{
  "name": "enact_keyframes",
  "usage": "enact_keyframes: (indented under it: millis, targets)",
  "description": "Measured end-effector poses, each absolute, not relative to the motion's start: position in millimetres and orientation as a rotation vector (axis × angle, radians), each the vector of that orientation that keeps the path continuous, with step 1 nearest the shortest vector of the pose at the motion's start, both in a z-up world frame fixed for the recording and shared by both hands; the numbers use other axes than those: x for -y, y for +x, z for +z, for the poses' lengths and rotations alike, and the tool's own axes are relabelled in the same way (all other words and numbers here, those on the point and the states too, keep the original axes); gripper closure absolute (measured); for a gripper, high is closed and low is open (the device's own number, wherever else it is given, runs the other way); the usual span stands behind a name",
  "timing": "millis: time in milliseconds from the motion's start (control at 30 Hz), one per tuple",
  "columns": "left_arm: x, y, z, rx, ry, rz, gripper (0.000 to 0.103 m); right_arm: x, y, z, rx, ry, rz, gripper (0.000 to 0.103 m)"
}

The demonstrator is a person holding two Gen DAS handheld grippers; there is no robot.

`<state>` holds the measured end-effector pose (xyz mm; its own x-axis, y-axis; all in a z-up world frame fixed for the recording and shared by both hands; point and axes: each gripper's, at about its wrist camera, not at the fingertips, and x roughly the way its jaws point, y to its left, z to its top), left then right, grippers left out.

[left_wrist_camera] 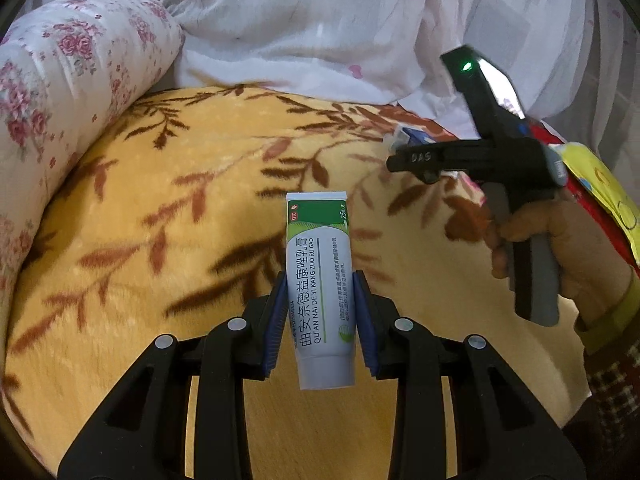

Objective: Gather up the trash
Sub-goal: 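Grasp the white-green ointment tube with the left tool while the right tool grasps the dark green bottle, then carry both items over the orange bin and open both tools to drop them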

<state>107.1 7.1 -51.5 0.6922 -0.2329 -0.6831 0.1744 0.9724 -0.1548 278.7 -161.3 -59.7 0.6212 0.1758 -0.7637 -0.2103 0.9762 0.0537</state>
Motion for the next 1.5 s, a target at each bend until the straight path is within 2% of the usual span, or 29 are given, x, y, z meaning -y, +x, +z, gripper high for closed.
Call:
enact_keyframes:
  millis: [167,500,767,1167,1200,1233,1267,1333,1500]
  targets:
    - [-7,73,-51,-0.782,-0.096,-0.242,0.072,158,218,-43,-0.827,-0.037,0.266,0.068]
    - [-9,-25,-42,-0.823,-0.078,-0.299,0.072,168,22,-19,-0.786,-0.021,0.446,0.068]
    - [3,-97,-70,-0.95,-0.072,-0.374,0.072,161,-77,-67,-0.927,-0.026,0.54,0.068]
    - [2,-126,-92,-1.044,-0.044,-0.361,0.071,164,-124,-120,-1.085,0.004,0.536,0.066]
    - [2,-127,-93,-1.052,-0.047,-0.363,0.069,165,-125,-122,-1.091,0.006,0.535,0.062]
    - [2,-127,-93,-1.057,-0.049,-0.369,0.064,166,-126,-123,-1.097,0.011,0.53,0.044]
    - [2,-128,-92,-1.056,-0.051,-0.37,0.059,168,-126,-122,-1.093,0.011,0.514,0.036]
    - [2,-129,-88,-1.041,-0.053,-0.356,0.035,172,-126,-116,-1.062,-0.004,0.483,0.037]
    - [-5,-123,-80,-1.019,-0.07,-0.323,0.031,189,-119,-100,-0.997,0.029,0.446,0.031]
